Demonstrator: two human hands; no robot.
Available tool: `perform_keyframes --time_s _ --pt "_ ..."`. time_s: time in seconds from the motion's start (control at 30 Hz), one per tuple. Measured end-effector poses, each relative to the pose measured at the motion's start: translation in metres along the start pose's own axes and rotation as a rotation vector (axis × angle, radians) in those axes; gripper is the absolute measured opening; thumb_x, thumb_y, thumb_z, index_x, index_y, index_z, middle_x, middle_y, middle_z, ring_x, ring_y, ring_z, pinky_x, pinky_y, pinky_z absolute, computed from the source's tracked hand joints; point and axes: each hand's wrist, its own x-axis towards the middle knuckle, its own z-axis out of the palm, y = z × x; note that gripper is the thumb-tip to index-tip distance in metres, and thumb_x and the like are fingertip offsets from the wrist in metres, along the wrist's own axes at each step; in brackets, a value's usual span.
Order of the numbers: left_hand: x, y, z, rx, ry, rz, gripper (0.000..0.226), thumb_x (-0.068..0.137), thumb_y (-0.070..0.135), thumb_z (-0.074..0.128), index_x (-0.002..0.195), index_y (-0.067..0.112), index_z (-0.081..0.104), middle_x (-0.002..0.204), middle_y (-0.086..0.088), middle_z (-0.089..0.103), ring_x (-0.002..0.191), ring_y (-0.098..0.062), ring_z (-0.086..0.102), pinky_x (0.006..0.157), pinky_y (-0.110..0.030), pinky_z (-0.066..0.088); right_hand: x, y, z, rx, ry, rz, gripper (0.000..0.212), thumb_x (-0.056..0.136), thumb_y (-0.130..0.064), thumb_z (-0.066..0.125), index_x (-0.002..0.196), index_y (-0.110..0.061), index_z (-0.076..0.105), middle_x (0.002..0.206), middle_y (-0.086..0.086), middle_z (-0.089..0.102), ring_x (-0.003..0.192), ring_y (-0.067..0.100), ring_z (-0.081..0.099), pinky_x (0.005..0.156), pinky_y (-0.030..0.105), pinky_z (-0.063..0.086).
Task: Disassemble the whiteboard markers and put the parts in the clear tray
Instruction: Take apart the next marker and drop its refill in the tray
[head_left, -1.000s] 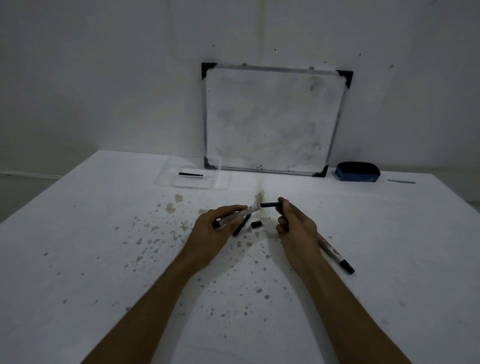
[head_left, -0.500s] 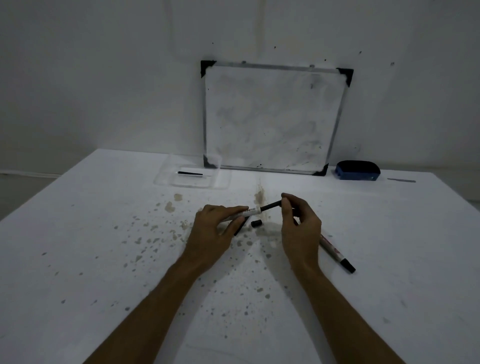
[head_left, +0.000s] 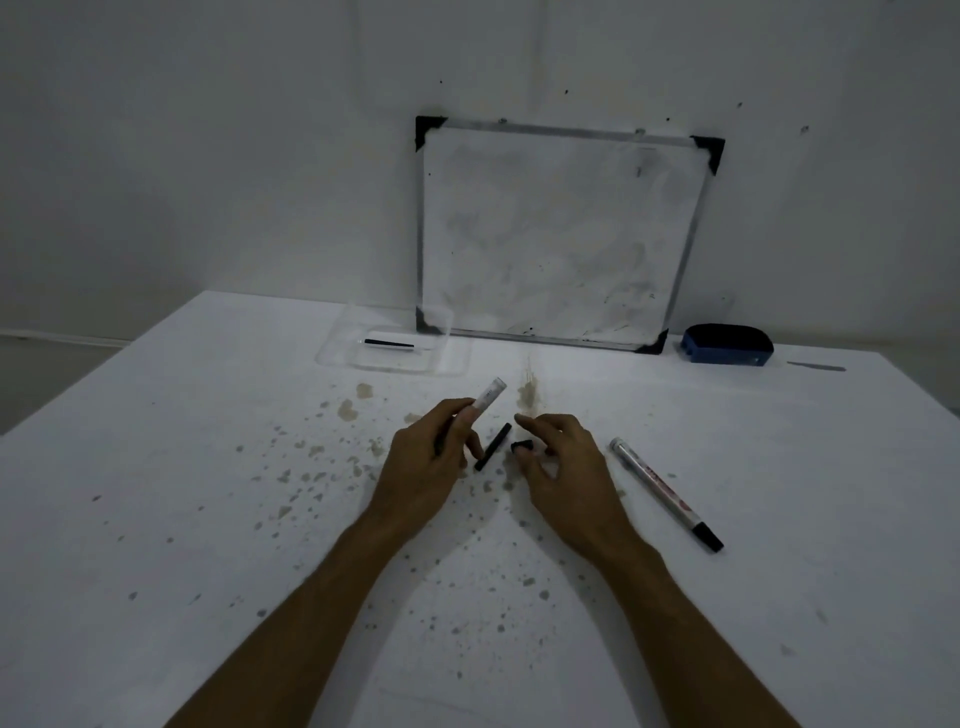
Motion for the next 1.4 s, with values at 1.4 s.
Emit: perform_keyframes --time_s 1.4 --pt "-0.003 0.002 0.0 -0.157 -0.127 -0.085 0.02 0.1 0.037 0.067 0.107 0.026 0.082 0.075 0.005 0.078 0.057 -0.001 0.068 0.051 -0.013 0.05 0.004 -0.005 -0.023 0.926 0.136 0.224 0.032 0.08 -0.042 0.081 0.108 -0.028 0.082 0.078 -0.006 0.078 0.061 0.007 0.056 0.062 0.02 0.051"
